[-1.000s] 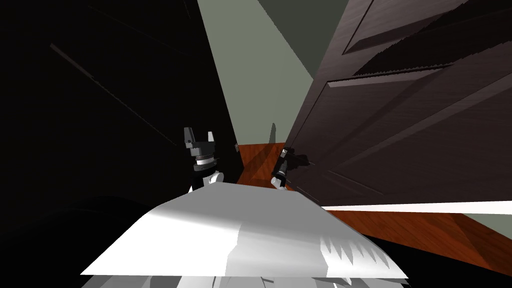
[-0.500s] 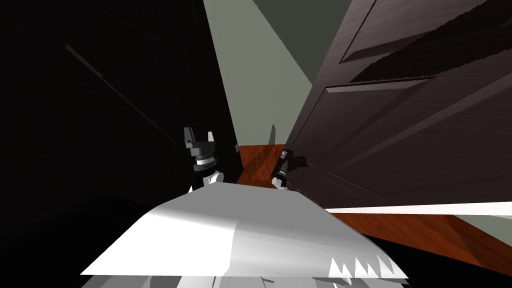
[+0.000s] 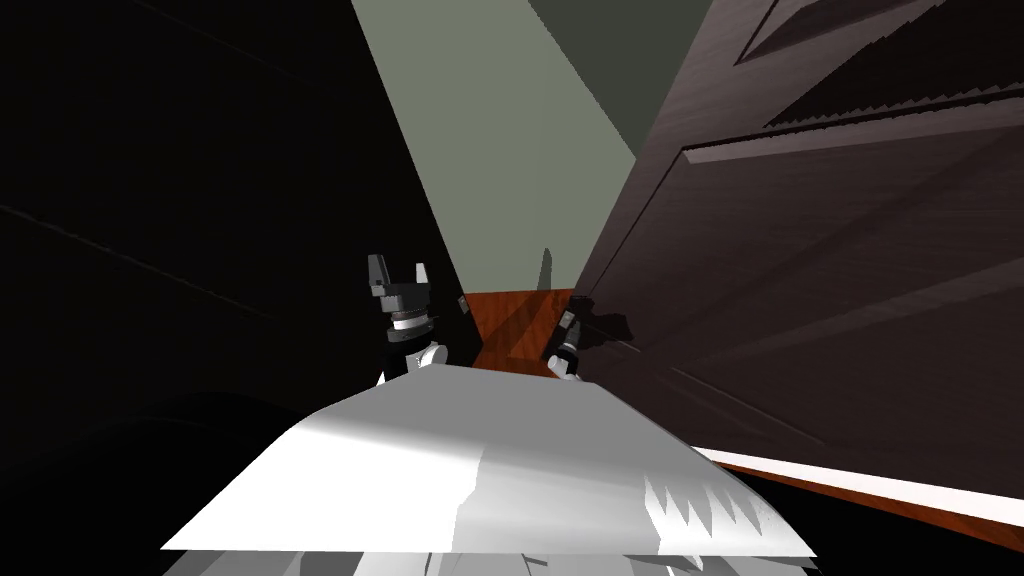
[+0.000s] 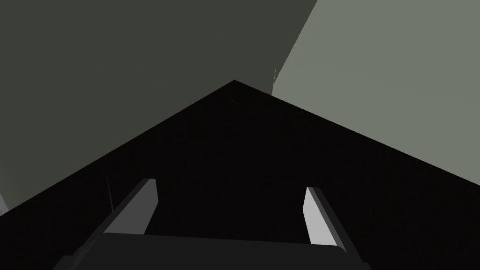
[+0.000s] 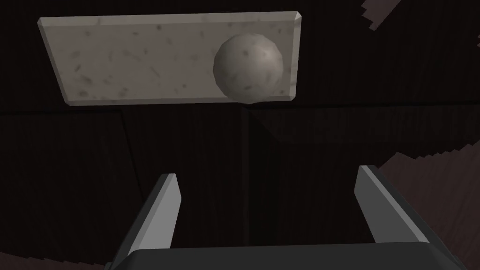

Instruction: Push the door open

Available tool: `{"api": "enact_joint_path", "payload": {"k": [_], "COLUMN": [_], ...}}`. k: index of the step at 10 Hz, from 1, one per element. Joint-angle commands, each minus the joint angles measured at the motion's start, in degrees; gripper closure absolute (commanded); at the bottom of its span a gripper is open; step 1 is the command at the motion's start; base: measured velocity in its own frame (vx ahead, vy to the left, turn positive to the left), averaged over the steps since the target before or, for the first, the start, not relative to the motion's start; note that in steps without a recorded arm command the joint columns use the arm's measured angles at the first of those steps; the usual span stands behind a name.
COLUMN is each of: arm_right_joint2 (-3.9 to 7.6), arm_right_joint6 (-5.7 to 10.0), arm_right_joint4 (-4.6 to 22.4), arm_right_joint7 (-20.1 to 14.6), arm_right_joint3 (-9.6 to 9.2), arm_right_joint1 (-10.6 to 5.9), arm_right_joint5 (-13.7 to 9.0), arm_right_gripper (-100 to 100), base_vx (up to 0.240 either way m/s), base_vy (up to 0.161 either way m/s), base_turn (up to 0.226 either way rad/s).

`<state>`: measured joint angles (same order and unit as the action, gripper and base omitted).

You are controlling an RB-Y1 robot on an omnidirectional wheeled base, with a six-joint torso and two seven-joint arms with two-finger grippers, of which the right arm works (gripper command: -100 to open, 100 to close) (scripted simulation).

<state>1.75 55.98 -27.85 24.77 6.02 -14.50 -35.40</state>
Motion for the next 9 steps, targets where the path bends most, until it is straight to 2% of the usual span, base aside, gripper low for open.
{"api": "enact_joint_path", "payload": {"k": [1,2,4,5,6,9], "arm_right_joint2": [-0.27,-0.61,-2.09,-1.79,-1.79,-1.79], "arm_right_joint6": [-0.01,0.04,0.15,-0.17,-0.17,-0.17], "arm_right_joint4": [-0.11,-0.08,-0.01,-0.71,-0.71,-0.71], "arm_right_joint7": [-0.11,-0.21,-0.46,-0.05,-0.05,-0.05], "arm_right_joint3": [0.08,0.11,0.20,0.20,0.20,0.20], "arm_right_joint1": [0.14,0.18,0.29,0.62,0.62,0.62], "arm_right_joint5": [-0.07,-0.10,-0.17,-0.16,-0.16,-0.16], "arm_right_gripper": [-100,-100,-100,-100,100,100], "base_vx": [0.177,0.188,0.208,0.075,-0.018,-0.018], "base_vy": [-0.027,-0.025,-0.064,-0.031,0.009,0.007], "base_turn": [0.026,0.026,0.030,-0.005,0.007,0.002]}}
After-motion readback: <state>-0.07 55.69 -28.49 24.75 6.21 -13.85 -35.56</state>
